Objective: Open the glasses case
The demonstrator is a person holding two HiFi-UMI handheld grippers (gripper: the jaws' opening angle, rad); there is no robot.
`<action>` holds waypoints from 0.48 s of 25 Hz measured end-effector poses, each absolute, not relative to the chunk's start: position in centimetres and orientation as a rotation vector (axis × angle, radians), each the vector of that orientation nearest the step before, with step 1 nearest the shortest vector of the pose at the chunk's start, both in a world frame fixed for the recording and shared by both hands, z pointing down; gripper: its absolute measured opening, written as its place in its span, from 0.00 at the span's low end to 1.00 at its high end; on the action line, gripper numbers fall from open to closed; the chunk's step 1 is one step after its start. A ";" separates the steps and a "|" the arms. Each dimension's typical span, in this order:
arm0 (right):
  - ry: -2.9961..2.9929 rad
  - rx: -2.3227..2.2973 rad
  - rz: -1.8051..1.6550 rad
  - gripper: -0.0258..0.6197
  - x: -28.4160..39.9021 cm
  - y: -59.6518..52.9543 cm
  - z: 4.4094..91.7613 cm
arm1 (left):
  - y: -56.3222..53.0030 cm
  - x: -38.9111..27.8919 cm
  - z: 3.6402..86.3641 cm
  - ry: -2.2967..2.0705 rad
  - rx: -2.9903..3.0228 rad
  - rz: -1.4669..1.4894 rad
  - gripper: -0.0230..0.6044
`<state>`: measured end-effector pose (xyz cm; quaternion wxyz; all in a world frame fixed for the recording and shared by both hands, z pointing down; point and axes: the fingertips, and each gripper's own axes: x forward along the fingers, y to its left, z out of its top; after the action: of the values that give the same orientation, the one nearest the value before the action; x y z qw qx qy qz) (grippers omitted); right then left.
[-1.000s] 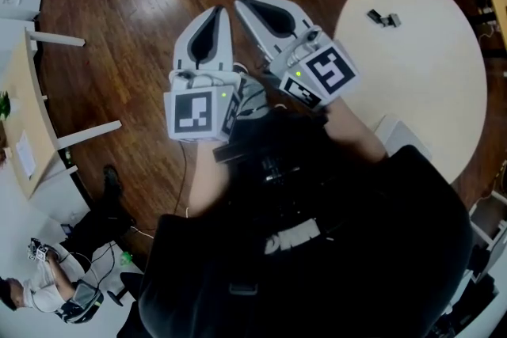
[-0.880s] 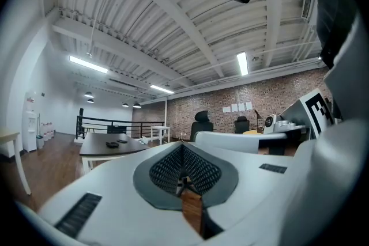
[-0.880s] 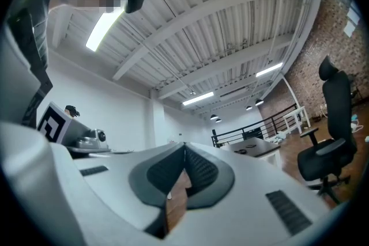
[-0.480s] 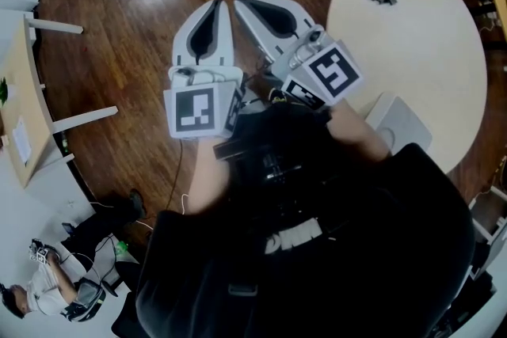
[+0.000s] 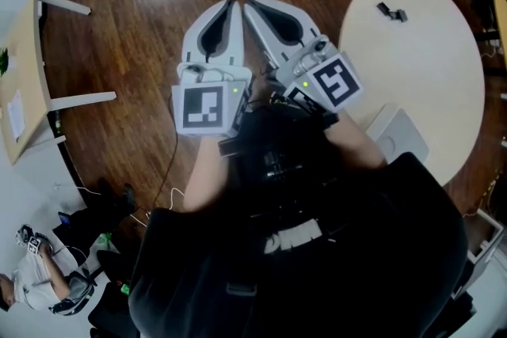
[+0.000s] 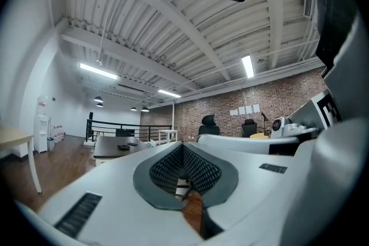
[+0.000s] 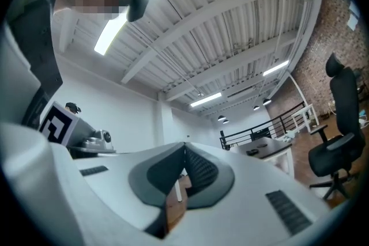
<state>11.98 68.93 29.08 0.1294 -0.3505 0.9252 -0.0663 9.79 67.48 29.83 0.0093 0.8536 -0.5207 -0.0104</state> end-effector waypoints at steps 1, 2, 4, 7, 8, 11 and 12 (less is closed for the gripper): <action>2.694 -1.012 -0.185 0.04 11.6 69.0 29.3 | 67.6 9.6 29.9 -1.635 2.662 -0.039 0.04; 2.697 -1.008 -0.180 0.04 11.5 69.1 29.4 | 67.7 9.5 30.1 -1.642 2.659 -0.044 0.04; 2.689 -1.008 -0.184 0.04 11.9 68.8 29.7 | 67.8 9.7 30.6 -1.649 2.651 -0.045 0.04; 2.657 -1.017 -0.201 0.04 12.5 68.6 29.5 | 68.1 10.2 30.9 -1.643 2.644 -0.036 0.04; 2.650 -1.023 -0.205 0.04 12.6 68.5 29.3 | 68.1 10.3 30.8 -1.641 2.648 -0.029 0.04; 2.645 -1.029 -0.214 0.04 12.7 68.6 29.0 | 68.0 10.4 30.3 -1.633 2.657 -0.035 0.04; 2.646 -1.025 -0.216 0.04 12.7 68.6 29.0 | 68.0 10.3 30.2 -1.633 2.654 -0.044 0.04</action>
<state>12.67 68.63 29.00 0.1475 -0.3562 0.9196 -0.0751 10.32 67.97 30.22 0.0127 0.8515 -0.5239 -0.0141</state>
